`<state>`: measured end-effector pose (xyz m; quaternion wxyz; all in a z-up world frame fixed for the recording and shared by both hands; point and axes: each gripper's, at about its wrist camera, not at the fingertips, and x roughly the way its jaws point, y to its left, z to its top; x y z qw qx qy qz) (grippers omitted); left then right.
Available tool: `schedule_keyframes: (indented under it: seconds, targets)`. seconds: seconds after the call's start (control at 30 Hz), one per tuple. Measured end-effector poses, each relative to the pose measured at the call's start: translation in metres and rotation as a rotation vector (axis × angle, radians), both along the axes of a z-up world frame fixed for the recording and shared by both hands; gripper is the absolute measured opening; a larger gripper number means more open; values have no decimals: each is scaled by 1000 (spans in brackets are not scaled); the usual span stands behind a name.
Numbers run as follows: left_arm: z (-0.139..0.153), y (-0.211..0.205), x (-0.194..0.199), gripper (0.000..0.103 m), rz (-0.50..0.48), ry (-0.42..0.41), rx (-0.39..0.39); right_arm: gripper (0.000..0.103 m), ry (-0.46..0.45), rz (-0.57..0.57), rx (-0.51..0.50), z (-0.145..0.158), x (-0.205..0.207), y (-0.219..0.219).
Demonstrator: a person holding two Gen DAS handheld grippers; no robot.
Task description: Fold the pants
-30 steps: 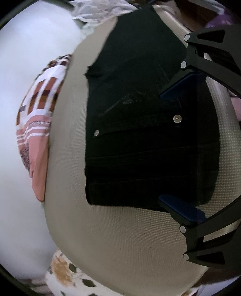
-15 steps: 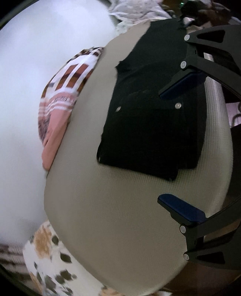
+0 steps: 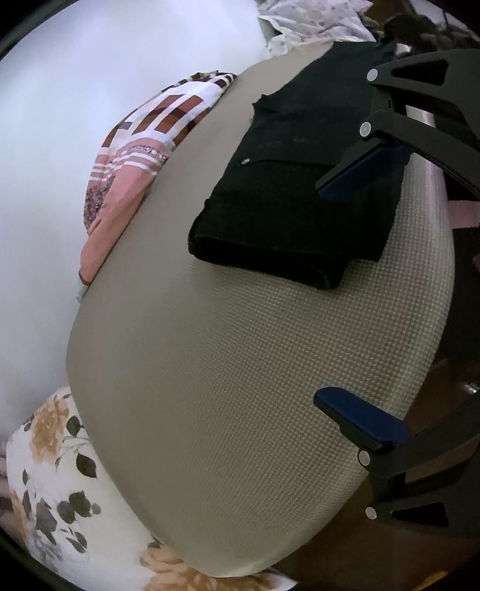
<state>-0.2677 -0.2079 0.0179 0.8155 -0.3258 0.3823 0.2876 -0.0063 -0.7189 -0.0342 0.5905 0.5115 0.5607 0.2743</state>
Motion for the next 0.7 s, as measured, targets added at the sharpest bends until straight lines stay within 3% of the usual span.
schedule_keyframes:
  seconds: [0.03, 0.2, 0.3, 0.37, 0.57, 0.7]
  targets:
    - [0, 0, 0, 101, -4, 7, -4, 8, -16, 13, -30, 3, 1, 3]
    - [8, 7, -11, 101, 3, 23, -6, 7, -101, 61, -76, 16, -7, 7]
    - [10, 15, -21, 101, 0, 7, -51, 6, -71, 64, -100, 4, -6, 5]
    - [10, 17, -22, 101, -12, 8, -78, 7, -44, 52, -62, -4, -7, 4]
    - [-10, 5, -2, 101, -114, 44, -207, 8, -15, 29, -4, -11, -9, 1]
    - [-21, 0, 7, 101, -133, 52, -290, 7, -3, 25, 3, -13, -11, -3]
